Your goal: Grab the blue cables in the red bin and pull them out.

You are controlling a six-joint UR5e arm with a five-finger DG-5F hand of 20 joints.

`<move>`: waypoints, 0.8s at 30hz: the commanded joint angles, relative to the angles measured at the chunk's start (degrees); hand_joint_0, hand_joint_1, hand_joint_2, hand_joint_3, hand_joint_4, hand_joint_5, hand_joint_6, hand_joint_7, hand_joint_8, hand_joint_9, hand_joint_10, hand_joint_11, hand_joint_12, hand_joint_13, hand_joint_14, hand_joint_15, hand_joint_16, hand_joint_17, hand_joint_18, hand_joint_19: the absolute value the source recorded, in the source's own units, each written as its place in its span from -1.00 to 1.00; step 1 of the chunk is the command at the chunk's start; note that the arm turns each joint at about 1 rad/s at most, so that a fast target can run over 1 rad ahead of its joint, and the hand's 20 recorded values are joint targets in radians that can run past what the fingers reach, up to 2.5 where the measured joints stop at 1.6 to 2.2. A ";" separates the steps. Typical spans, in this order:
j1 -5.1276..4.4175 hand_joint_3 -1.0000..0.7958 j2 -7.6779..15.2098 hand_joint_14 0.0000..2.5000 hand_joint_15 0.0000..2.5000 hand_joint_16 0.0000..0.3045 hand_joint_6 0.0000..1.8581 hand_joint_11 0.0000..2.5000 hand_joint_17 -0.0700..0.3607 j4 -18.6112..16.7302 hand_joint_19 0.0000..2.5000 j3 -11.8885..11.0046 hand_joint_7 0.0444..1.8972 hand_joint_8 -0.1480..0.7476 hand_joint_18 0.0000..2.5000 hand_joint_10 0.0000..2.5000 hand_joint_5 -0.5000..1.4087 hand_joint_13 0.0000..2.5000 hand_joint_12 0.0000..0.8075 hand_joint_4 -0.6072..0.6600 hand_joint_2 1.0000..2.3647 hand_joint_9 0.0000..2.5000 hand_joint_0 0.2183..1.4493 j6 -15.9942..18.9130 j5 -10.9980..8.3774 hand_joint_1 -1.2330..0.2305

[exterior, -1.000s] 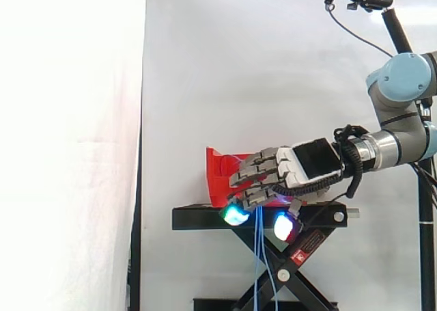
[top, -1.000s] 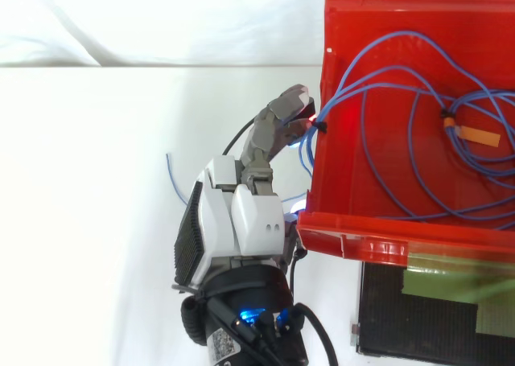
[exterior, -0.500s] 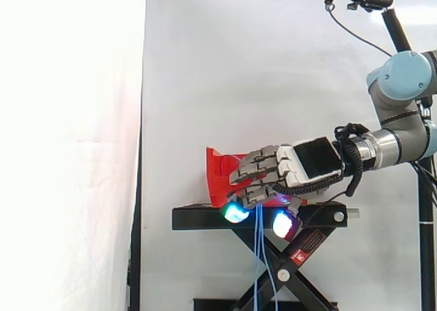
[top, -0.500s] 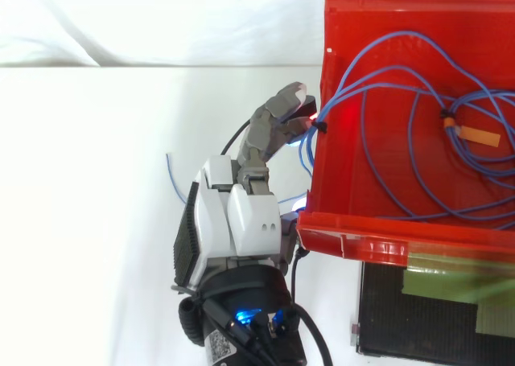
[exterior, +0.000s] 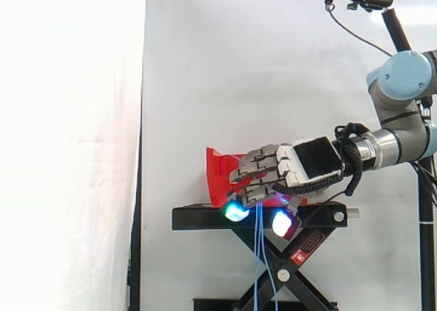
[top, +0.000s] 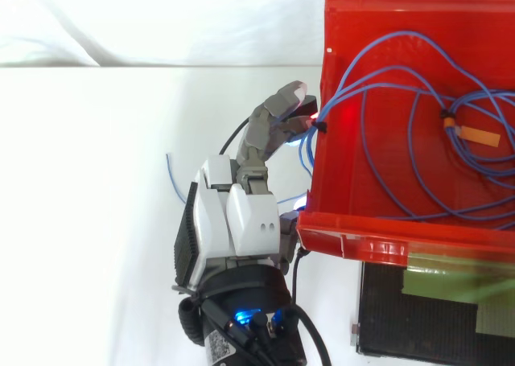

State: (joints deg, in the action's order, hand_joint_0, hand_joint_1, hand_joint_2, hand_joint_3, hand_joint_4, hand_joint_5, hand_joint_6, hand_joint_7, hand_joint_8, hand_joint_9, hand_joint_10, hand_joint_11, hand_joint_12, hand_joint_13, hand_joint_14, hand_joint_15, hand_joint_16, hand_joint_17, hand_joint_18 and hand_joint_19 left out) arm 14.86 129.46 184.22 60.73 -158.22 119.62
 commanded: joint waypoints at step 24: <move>-0.62 -1.00 0.00 -0.99 -0.64 -0.71 -0.60 -0.56 -0.22 -1.32 -0.49 0.00 -0.45 -0.09 -0.62 -0.98 0.19 -0.51 -0.18 0.35 -1.00 -0.40 -0.02 0.06 -0.70 -0.49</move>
State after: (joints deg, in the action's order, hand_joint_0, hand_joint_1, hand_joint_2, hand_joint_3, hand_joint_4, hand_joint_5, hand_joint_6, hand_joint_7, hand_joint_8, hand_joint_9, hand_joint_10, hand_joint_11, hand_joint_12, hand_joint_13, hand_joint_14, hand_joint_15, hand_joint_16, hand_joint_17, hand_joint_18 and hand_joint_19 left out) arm 14.26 129.46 183.35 60.73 -158.16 118.94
